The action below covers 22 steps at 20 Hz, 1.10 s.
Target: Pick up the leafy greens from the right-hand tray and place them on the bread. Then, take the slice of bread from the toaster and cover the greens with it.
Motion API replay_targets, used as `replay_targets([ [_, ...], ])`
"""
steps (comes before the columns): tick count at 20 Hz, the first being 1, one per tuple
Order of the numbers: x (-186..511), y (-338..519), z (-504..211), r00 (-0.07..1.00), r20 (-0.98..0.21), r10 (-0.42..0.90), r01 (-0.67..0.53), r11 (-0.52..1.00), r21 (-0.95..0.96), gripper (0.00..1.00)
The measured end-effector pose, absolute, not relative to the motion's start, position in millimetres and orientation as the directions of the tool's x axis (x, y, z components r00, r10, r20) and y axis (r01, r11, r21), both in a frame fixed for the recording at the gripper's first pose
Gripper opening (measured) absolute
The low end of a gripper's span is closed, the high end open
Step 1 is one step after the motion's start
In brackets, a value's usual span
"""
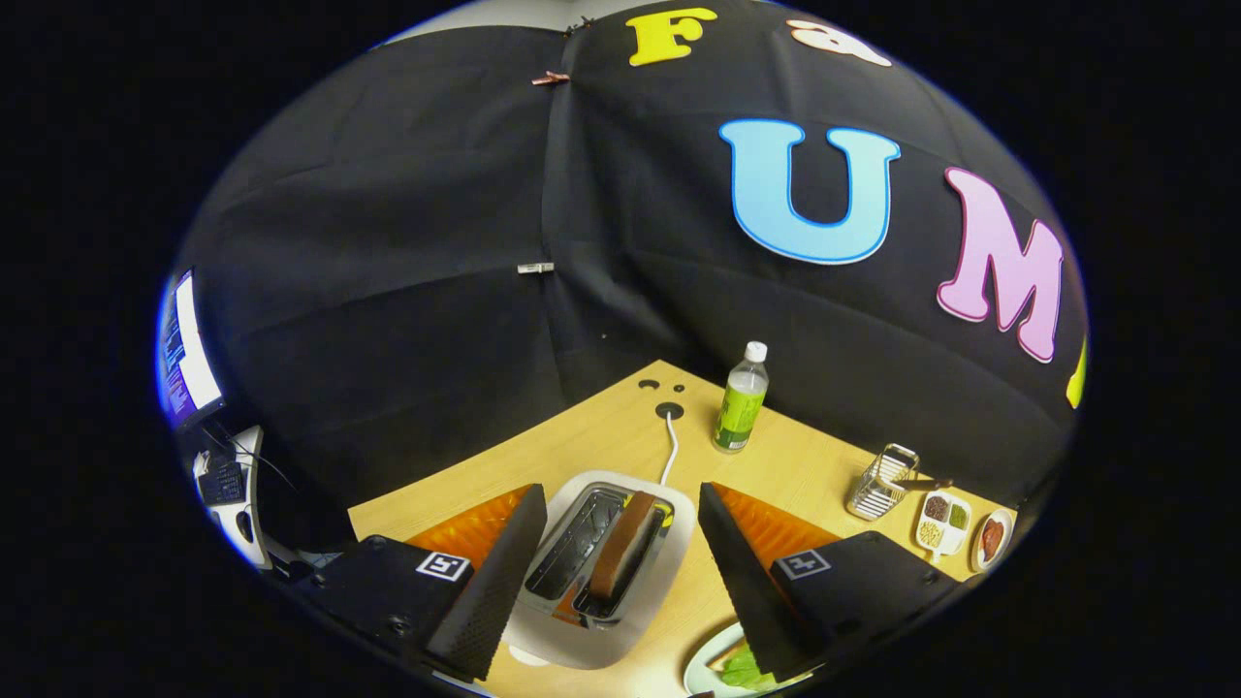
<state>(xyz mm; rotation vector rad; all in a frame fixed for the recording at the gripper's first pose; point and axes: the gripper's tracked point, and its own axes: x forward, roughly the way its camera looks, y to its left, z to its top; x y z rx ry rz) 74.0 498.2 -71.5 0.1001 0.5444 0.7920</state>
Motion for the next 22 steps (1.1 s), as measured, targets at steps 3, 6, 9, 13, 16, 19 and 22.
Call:
replay_targets([
  [3, 72.4, 511.5, -100.2, 0.555, -0.493, 0.67, -0.641, 0.722, 0.26, 0.98],
  [6, 71.6, 519.3, -115.4, 0.549, -0.527, 0.649, -0.621, 0.738, 0.262, 0.85],
  [9, 70.1, 523.7, -122.3, 0.545, -0.546, 0.636, -0.58, 0.756, 0.303, 0.62],
  [13, 73.5, 518.7, -129.5, 0.554, -0.572, 0.605, -0.527, 0.787, 0.321, 0.29],
  [16, 73.7, 515.5, -130.6, 0.565, -0.571, 0.595, -0.496, 0.799, 0.341, 0.14],
  [19, 71.8, 514.3, -121.3, 0.569, -0.557, 0.605, -0.498, 0.793, 0.352, 0.14],
  [22, 71.4, 509.6, -102.0, 0.587, -0.521, 0.62, -0.514, 0.782, 0.352, 0.14],
])
